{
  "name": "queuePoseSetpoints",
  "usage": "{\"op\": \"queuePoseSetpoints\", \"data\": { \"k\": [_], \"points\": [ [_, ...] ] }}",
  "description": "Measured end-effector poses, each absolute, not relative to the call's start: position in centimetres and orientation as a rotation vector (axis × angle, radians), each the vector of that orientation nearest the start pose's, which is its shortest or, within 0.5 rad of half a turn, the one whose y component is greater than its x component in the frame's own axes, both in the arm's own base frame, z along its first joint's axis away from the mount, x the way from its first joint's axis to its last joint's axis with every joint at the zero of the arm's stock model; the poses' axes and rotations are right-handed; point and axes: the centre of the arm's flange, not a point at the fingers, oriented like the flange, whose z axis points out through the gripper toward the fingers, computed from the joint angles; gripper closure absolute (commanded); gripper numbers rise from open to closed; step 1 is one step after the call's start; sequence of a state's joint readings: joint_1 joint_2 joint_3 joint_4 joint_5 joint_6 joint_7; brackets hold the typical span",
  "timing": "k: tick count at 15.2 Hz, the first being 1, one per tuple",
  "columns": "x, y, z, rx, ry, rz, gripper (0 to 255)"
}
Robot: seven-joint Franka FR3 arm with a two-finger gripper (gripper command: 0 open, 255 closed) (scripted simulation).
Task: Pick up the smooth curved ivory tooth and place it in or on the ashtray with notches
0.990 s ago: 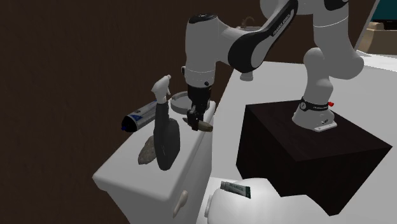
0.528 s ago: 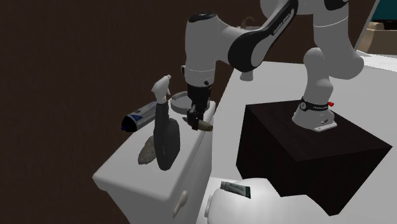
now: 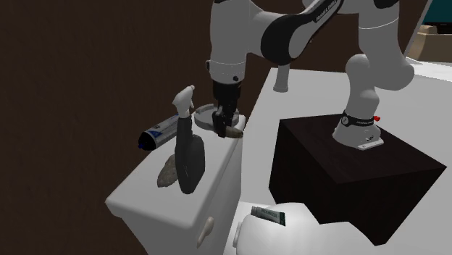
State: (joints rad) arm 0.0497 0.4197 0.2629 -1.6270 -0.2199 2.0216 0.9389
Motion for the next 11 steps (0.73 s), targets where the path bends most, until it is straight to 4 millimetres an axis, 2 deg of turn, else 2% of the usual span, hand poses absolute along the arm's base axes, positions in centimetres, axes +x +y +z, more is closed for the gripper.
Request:
{"op": "queuePoseSetpoints", "data": {
  "k": [11],
  "points": [
    [64.6,17.5,44.0,-3.098,0.876,-0.076,255]
  ]
}}
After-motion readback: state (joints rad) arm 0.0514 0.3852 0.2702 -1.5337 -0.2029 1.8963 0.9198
